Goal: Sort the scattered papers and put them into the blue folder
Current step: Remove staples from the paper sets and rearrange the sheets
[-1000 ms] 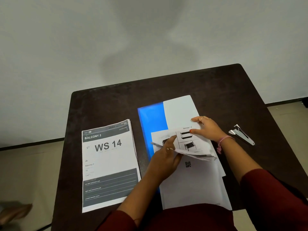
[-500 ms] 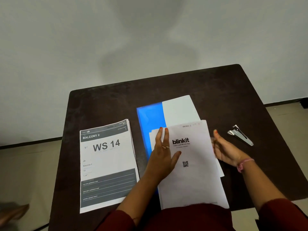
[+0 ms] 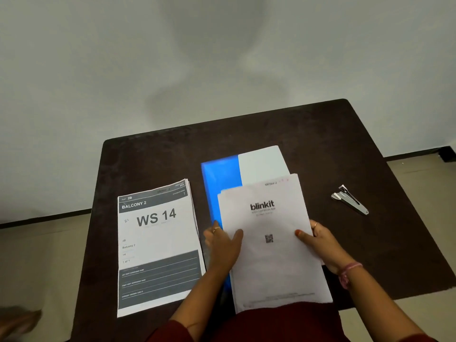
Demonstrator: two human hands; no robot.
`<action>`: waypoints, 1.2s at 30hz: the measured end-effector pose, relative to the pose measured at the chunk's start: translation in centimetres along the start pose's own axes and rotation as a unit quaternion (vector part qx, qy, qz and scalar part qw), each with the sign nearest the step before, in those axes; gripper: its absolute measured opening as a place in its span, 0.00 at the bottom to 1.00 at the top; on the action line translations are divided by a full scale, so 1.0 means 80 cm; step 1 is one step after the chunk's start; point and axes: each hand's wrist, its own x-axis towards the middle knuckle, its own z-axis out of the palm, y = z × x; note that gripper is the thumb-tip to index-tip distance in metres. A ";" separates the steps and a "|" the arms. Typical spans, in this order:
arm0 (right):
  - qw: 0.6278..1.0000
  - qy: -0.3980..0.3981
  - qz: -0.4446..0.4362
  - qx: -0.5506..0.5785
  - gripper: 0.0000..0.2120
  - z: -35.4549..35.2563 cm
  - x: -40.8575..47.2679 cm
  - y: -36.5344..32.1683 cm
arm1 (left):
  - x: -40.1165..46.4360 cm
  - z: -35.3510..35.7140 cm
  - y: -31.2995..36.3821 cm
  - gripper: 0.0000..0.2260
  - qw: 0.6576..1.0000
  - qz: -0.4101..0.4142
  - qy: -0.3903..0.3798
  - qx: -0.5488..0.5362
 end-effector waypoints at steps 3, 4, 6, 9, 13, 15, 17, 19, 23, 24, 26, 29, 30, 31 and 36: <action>0.996 -0.013 -0.027 0.080 0.20 -0.003 0.001 -0.013 | 0.002 -0.003 0.004 0.31 0.995 -0.012 0.010 -0.101; 0.994 -0.017 -0.034 0.100 0.18 -0.004 0.001 -0.018 | 0.001 -0.005 0.006 0.29 0.991 -0.013 0.006 -0.134; 0.991 -0.030 -0.048 0.120 0.14 -0.002 0.001 -0.032 | -0.004 -0.011 0.012 0.20 0.985 -0.005 -0.014 -0.175; 0.992 -0.047 -0.077 0.094 0.14 0.007 0.000 -0.050 | -0.008 -0.020 0.026 0.13 0.977 0.049 -0.024 -0.208; 0.991 -0.033 -0.127 0.029 0.13 0.026 -0.001 -0.084 | -0.011 -0.022 0.052 0.09 0.964 0.130 0.005 -0.231; 0.985 -0.014 -0.173 0.014 0.12 0.032 -0.004 -0.110 | -0.017 -0.027 0.072 0.05 0.951 0.171 0.030 -0.256; 0.975 0.008 -0.220 0.009 0.11 0.038 -0.009 -0.139 | -0.022 -0.035 0.092 0.05 0.938 0.214 0.054 -0.268; 0.963 0.015 -0.268 0.009 0.10 0.044 -0.018 -0.166 | -0.030 -0.047 0.111 0.07 0.923 0.260 0.076 -0.274; 0.944 0.022 -0.327 0.027 0.10 0.050 -0.020 -0.192 | -0.035 -0.061 0.138 0.08 0.899 0.315 0.106 -0.286; 0.941 0.023 -0.335 0.038 0.10 0.051 -0.018 -0.192 | -0.034 -0.061 0.139 0.08 0.896 0.319 0.111 -0.288; 0.936 0.024 -0.348 0.051 0.12 0.052 -0.014 -0.190 | -0.030 -0.061 0.136 0.07 0.894 0.323 0.120 -0.286; 0.933 0.031 -0.356 0.039 0.12 0.051 -0.007 -0.176 | -0.025 -0.058 0.122 0.11 0.896 0.313 0.126 -0.287; 0.934 0.030 -0.355 0.036 0.11 0.049 -0.005 -0.170 | -0.024 -0.056 0.117 0.12 0.899 0.302 0.129 -0.289; 0.935 0.026 -0.352 0.032 0.11 0.048 -0.003 -0.164 | -0.024 -0.055 0.112 0.14 0.902 0.287 0.130 -0.296; 0.936 0.028 -0.350 0.012 0.12 0.046 0.002 -0.146 | -0.023 -0.048 0.099 0.20 0.906 0.241 0.134 -0.320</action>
